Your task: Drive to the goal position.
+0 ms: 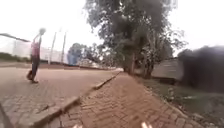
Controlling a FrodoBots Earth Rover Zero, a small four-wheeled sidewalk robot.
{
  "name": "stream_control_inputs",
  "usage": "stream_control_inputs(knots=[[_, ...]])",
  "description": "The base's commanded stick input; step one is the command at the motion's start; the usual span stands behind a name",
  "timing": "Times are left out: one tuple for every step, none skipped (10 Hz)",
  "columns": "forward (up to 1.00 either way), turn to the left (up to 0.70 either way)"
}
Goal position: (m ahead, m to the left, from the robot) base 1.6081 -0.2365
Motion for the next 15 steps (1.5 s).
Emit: stream_control_inputs(knots=[[0.5, -0.5], [0.5, -0.49], [0.5, -0.46], [0.5, -0.41], [0.5, -0.13], [0.5, 0.15], [0.5, 0.16], [0.5, 0.11], [0.5, 0.1], [0.5, 0.13], [0.5, 0.15], [0.5, 0.18], [0.5, 0.2], [0.5, 0.22], [0.5, 0.22]])
